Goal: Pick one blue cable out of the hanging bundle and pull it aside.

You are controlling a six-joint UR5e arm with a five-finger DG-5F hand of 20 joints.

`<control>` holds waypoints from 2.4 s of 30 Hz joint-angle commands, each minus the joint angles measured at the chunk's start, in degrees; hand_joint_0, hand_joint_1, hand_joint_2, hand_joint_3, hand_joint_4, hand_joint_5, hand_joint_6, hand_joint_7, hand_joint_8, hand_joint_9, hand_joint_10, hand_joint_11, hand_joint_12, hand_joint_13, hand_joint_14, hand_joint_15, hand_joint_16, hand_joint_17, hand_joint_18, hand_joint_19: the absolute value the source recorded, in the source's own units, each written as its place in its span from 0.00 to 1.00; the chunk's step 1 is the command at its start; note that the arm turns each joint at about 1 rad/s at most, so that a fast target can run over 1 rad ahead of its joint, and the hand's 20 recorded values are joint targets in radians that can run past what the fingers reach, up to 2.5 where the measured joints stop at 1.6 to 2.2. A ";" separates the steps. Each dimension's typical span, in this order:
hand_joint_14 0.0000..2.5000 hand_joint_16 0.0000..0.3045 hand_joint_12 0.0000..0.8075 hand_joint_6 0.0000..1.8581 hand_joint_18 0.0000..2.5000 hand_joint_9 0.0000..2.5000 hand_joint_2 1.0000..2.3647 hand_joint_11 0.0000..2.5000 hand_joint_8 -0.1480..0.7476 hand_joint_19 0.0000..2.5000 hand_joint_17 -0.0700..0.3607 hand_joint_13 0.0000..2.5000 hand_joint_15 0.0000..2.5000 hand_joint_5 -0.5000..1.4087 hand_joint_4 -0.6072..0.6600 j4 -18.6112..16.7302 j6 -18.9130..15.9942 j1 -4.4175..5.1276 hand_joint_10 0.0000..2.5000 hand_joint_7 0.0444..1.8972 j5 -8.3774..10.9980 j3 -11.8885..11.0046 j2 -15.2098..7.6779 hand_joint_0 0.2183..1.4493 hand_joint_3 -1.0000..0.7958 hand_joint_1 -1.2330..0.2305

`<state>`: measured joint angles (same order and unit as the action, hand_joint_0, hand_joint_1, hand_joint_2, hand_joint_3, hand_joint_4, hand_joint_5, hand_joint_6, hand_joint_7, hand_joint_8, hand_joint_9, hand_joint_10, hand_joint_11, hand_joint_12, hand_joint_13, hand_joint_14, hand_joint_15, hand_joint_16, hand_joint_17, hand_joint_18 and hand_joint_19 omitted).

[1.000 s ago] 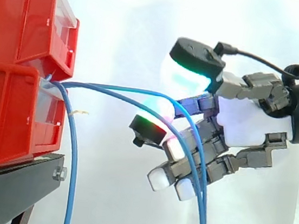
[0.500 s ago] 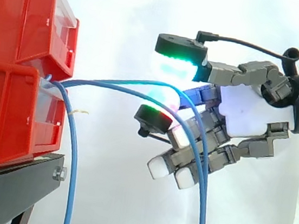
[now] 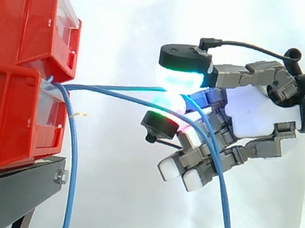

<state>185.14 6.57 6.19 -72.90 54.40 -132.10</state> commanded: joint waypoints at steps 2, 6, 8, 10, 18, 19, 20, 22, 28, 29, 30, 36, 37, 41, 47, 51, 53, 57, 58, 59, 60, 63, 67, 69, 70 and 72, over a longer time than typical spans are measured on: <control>0.01 0.17 0.43 0.49 0.32 0.45 0.02 0.27 0.51 0.21 0.43 0.34 0.24 0.21 0.61 0.13 0.11 -0.03 0.01 0.71 -0.05 0.01 0.00 0.28 0.54 0.33; 0.01 0.17 0.43 0.49 0.30 0.45 0.02 0.26 0.50 0.22 0.43 0.32 0.24 0.21 0.57 0.13 0.91 -0.03 0.01 0.66 0.03 0.01 0.00 0.25 0.45 0.40; 0.01 0.18 0.46 0.48 0.29 0.45 0.00 0.25 0.52 0.22 0.45 0.32 0.23 0.21 0.58 0.13 1.61 -0.03 0.01 0.65 0.03 0.01 0.00 0.21 0.31 0.49; 0.01 0.19 0.48 0.47 0.29 0.45 0.00 0.25 0.54 0.22 0.46 0.32 0.22 0.21 0.59 0.13 1.87 -0.03 0.01 0.66 0.03 0.01 0.00 0.20 0.29 0.54; 0.01 0.17 0.45 0.47 0.26 0.43 0.01 0.24 0.52 0.24 0.43 0.30 0.22 0.20 0.57 -0.05 2.14 -0.03 0.01 0.64 0.03 0.01 0.00 0.26 0.37 0.59; 0.01 0.17 0.45 0.47 0.26 0.43 0.01 0.24 0.53 0.24 0.43 0.30 0.22 0.20 0.58 -0.05 2.14 -0.03 0.01 0.66 0.03 0.01 0.00 0.26 0.42 0.53; 0.01 0.17 0.45 0.47 0.26 0.43 0.01 0.24 0.53 0.24 0.43 0.30 0.22 0.20 0.59 -0.05 2.14 -0.03 0.01 0.66 0.03 0.01 0.00 0.26 0.43 0.52; 0.01 0.20 0.50 0.48 0.29 0.43 0.01 0.24 0.56 0.22 0.48 0.32 0.22 0.20 0.62 0.13 2.05 -0.03 0.01 0.67 0.03 0.01 0.00 0.26 0.49 0.46; 0.01 0.20 0.49 0.49 0.31 0.42 0.01 0.27 0.56 0.20 0.48 0.32 0.22 0.19 0.64 0.04 2.05 -0.03 0.01 0.67 0.03 0.01 0.00 0.28 0.56 0.36; 0.01 0.20 0.49 0.49 0.31 0.42 0.01 0.27 0.56 0.20 0.48 0.32 0.22 0.19 0.64 0.04 2.05 -0.03 0.01 0.67 0.03 0.01 0.00 0.28 0.56 0.36; 0.01 0.19 0.48 0.49 0.31 0.42 0.01 0.28 0.55 0.20 0.47 0.32 0.22 0.19 0.62 -0.05 2.05 -0.03 0.01 0.68 0.03 0.01 0.00 0.29 0.56 0.35; 0.01 0.18 0.45 0.50 0.29 0.41 0.02 0.28 0.52 0.20 0.44 0.31 0.22 0.19 0.57 0.04 2.14 -0.03 0.01 0.70 0.12 -0.08 0.09 0.31 0.55 0.32; 0.01 0.17 0.44 0.50 0.29 0.40 0.02 0.28 0.51 0.19 0.44 0.31 0.22 0.19 0.56 0.04 2.14 -0.03 0.01 0.71 0.21 -0.08 0.09 0.32 0.55 0.32; 0.01 0.16 0.42 0.50 0.28 0.39 0.02 0.28 0.49 0.20 0.42 0.30 0.22 0.18 0.52 -0.05 2.14 -0.03 0.01 0.70 0.21 -0.08 0.09 0.34 0.51 0.31; 0.01 0.16 0.42 0.50 0.27 0.39 0.02 0.28 0.48 0.20 0.41 0.29 0.22 0.18 0.50 0.13 2.05 -0.03 0.01 0.70 0.03 -0.08 0.27 0.34 0.52 0.31; 0.01 0.16 0.41 0.50 0.27 0.40 0.02 0.27 0.48 0.19 0.41 0.30 0.21 0.18 0.49 0.13 2.14 -0.03 0.01 0.71 0.03 -0.08 0.27 0.33 0.54 0.31; 0.01 0.16 0.41 0.50 0.27 0.40 0.02 0.27 0.48 0.20 0.41 0.30 0.21 0.18 0.49 0.13 2.05 -0.03 0.01 0.72 0.03 -0.08 0.27 0.33 0.55 0.32; 0.01 0.16 0.41 0.50 0.27 0.41 0.02 0.28 0.49 0.19 0.41 0.30 0.21 0.19 0.50 0.22 2.05 0.14 0.01 0.72 0.12 -0.08 0.44 0.33 0.57 0.32; 0.01 0.16 0.42 0.50 0.27 0.41 0.02 0.27 0.49 0.19 0.42 0.31 0.22 0.19 0.51 0.83 1.87 -0.03 0.01 0.71 0.12 -0.08 0.53 0.33 0.57 0.32; 0.01 0.16 0.42 0.50 0.27 0.42 0.02 0.28 0.50 0.19 0.42 0.32 0.22 0.19 0.51 0.83 1.87 -0.03 0.01 0.72 0.12 -0.08 0.53 0.33 0.58 0.32; 0.01 0.17 0.42 0.50 0.28 0.42 0.02 0.28 0.51 0.19 0.43 0.32 0.23 0.19 0.51 1.62 1.78 -0.03 0.01 0.72 0.12 -0.08 0.62 0.33 0.59 0.32; 0.01 0.17 0.44 0.51 0.29 0.44 0.02 0.30 0.52 0.19 0.44 0.33 0.25 0.19 0.49 3.73 1.78 -0.03 0.01 0.73 0.12 -0.08 0.53 0.34 0.61 0.31; 0.01 0.17 0.44 0.51 0.30 0.44 0.01 0.30 0.52 0.19 0.44 0.34 0.25 0.20 0.46 4.79 1.87 -0.03 0.01 0.72 0.03 1.15 0.53 0.35 0.62 0.31; 0.01 0.17 0.44 0.51 0.30 0.44 0.01 0.30 0.52 0.19 0.44 0.34 0.25 0.20 0.45 4.61 1.78 -0.03 0.01 0.72 0.03 2.29 0.53 0.35 0.62 0.31; 0.01 0.17 0.44 0.51 0.30 0.44 0.01 0.30 0.52 0.19 0.44 0.34 0.25 0.19 0.45 4.44 1.87 -0.03 0.01 0.72 0.03 2.47 0.53 0.35 0.62 0.31; 0.01 0.17 0.44 0.51 0.30 0.45 0.01 0.30 0.52 0.19 0.44 0.34 0.25 0.19 0.44 3.21 1.78 -0.03 0.01 0.72 0.12 2.82 0.53 0.35 0.62 0.30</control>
<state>189.35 8.41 6.15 -72.84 56.40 -131.57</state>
